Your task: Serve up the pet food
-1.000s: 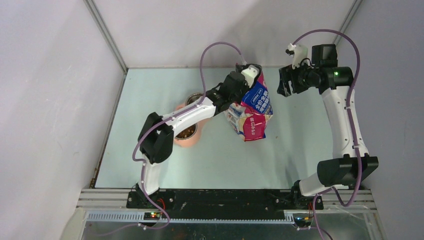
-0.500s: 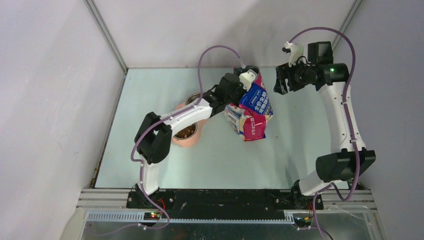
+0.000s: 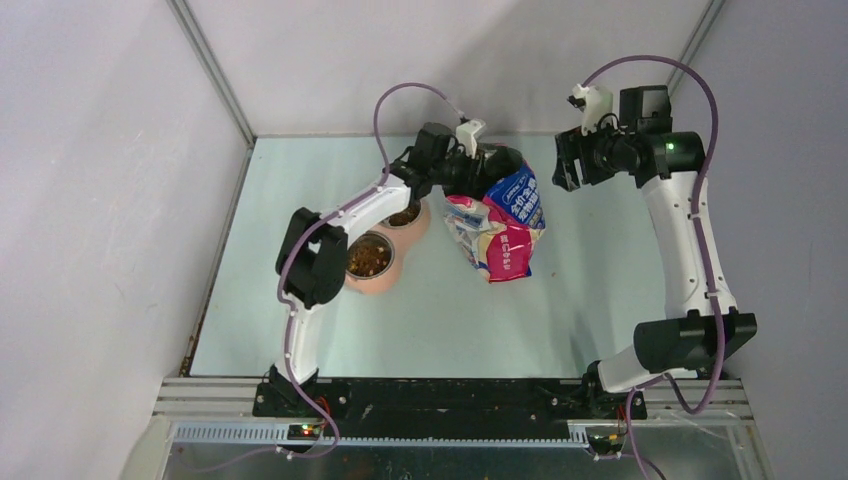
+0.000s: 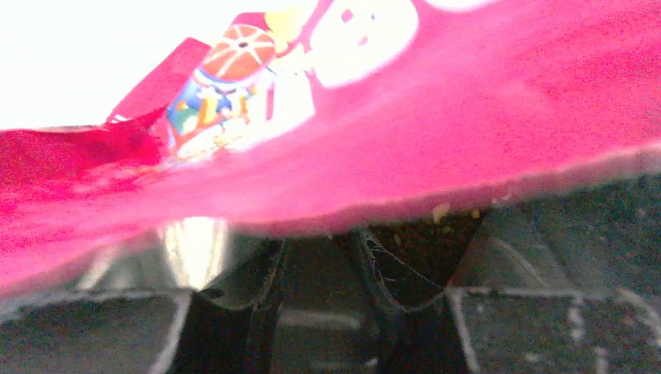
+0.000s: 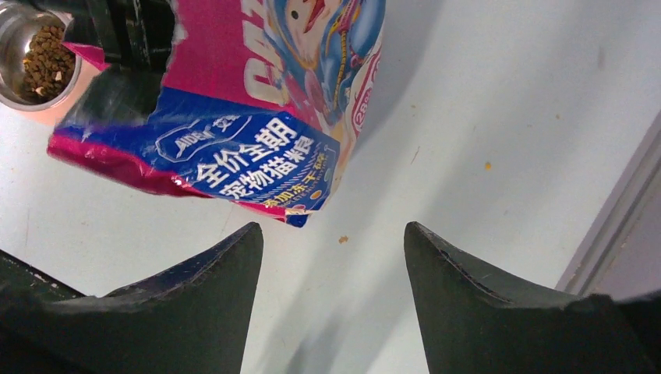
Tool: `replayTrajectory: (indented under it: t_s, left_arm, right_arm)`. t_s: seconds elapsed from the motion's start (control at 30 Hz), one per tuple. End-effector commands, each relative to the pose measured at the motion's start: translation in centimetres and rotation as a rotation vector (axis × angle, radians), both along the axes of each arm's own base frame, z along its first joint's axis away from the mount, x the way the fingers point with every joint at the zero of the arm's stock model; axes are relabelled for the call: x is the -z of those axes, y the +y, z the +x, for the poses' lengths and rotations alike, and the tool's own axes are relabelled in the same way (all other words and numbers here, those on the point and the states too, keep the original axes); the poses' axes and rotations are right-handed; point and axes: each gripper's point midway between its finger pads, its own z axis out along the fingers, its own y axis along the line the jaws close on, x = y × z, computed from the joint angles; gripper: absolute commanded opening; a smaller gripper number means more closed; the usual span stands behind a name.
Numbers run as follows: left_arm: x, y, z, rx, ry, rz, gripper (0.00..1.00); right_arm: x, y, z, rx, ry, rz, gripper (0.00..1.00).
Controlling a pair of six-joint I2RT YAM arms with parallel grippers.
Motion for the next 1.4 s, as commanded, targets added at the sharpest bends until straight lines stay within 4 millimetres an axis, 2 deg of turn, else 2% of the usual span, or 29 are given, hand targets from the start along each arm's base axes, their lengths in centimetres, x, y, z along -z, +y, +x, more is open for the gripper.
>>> replayTrajectory:
  t_s: [0.0,0.1,0.37,0.57,0.87,1.03,1.37]
  left_arm:
    - [-0.5,-2.2,-6.2,0.214,0.364,-0.151,0.0]
    - [-1.7,-2.1,-6.1,0.233,0.392,-0.201,0.0]
    - [-7.2,-2.0,-4.9,0.291,0.407,-0.362,0.0]
    - [-9.5,-1.2,-5.1,0.313,0.416,-0.408,0.0]
    - [-10.0,0.2,-3.7,0.243,0.399,-0.416,0.0]
    - [-9.9,0.5,-3.6,0.225,0.39,-0.408,0.0]
    - [-11.2,1.3,-3.6,0.216,0.349,-0.412,0.0]
  right_arm:
    - [-1.7,-0.8,-0.6,0.025,-0.064,-0.029,0.7]
    - [-1.8,-1.2,-0.5,0.038,-0.071,-0.042,0.7]
    - [-1.1,-1.9,-0.2,0.051,-0.057,-0.058,0.7]
    - [-0.7,-1.8,0.3,0.051,-0.05,-0.058,0.7]
    - [-0.7,-1.6,1.1,0.047,-0.051,-0.063,0.7]
    - [-0.5,-1.5,1.1,0.044,-0.048,-0.066,0.7]
    - [-0.5,-1.2,1.7,0.034,-0.052,-0.066,0.7]
